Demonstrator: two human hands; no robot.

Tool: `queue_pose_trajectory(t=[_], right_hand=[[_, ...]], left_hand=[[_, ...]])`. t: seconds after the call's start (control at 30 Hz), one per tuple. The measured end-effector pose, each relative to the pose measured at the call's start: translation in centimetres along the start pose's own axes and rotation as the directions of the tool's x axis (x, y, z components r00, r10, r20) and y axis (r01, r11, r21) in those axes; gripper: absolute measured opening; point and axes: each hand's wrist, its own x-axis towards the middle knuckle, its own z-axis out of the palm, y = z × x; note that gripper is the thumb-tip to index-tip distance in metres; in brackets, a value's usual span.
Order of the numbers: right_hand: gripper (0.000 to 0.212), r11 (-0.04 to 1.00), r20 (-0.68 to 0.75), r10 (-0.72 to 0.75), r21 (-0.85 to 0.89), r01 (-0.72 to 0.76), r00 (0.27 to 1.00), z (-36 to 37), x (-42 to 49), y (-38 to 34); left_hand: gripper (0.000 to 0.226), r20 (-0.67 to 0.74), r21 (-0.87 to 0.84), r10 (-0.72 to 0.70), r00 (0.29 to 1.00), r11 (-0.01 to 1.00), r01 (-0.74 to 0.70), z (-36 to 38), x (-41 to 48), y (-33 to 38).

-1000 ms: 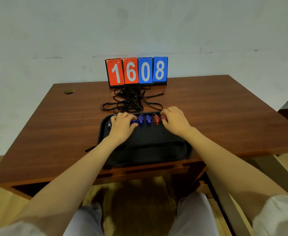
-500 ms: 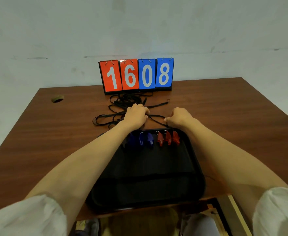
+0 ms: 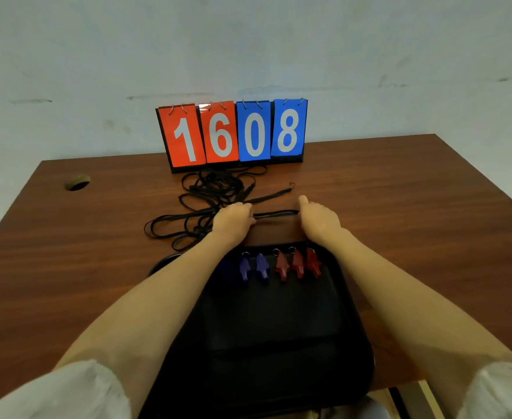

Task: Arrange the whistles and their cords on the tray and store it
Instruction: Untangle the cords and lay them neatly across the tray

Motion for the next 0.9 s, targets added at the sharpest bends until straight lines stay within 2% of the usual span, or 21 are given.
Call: queue_pose_trajectory(t=[0.1,0.17,0.23,0.3,0.37,0.43,0.5,0.7,0.83,0.9], right_hand=[[0.019,0.998,-0.122,-0.017,0.054,0.023,0.992,-0.8,-0.8,0.0],[0.016,0.978,-0.243,-0.021,0.196,0.07,0.97,-1.8,-1.2,0.0],[0.019,0.923,-0.323,-0.029,0.355,0.149,0.946,-3.7,-1.7,-0.5],[0.023,0.872,-0.364,-0.103,0.414,0.26,0.926,-6.2,-2.6,-1.4],[0.024,0.836,-0.38,-0.202,0.413,0.361,0.903,-8.7,-4.0,-2.6],[0.019,0.802,-0.411,-0.228,0.434,0.41,0.882,-10.8,-5.2,-3.6],[0.013,0.791,-0.496,-0.197,0.43,0.436,0.846,-12.8,-6.2,-4.1],[0.006,0.759,-0.717,-0.025,0.44,0.481,0.696,-19.6,-7.9,-2.8],[0.01,0.766,-0.778,0.037,0.424,0.482,0.627,-22.9,-8.9,-2.0],[0.011,0.775,-0.799,0.056,0.413,0.479,0.598,-23.6,-9.2,-1.8]], left_hand=[[0.026,0.053,0.162,-0.043,0.998,0.986,0.034,-1.5,-0.4,-1.1],[0.027,0.056,0.18,-0.08,0.995,0.981,0.068,-2.6,-0.8,-1.3],[0.033,-0.015,0.058,-0.06,0.998,0.996,0.061,-4.0,-1.2,-0.7],[0.045,-0.133,-0.163,0.034,0.991,0.985,-0.056,-5.7,-1.7,0.9],[0.051,-0.196,-0.347,0.139,0.971,0.916,-0.201,-8.1,-2.4,3.2],[0.041,-0.2,-0.499,0.187,0.962,0.825,-0.264,-10.3,-3.2,5.2],[0.025,-0.224,-0.55,0.154,0.962,0.795,-0.255,-12.3,-3.9,5.9],[0.017,-0.288,-0.464,-0.058,0.956,0.882,-0.087,-17.4,-4.9,2.0],[0.025,-0.456,-0.368,-0.127,0.881,0.928,-0.057,-21.6,-5.7,-0.3],[0.027,-0.554,-0.237,-0.11,0.825,0.971,-0.029,-23.4,-6.3,-1.0]])
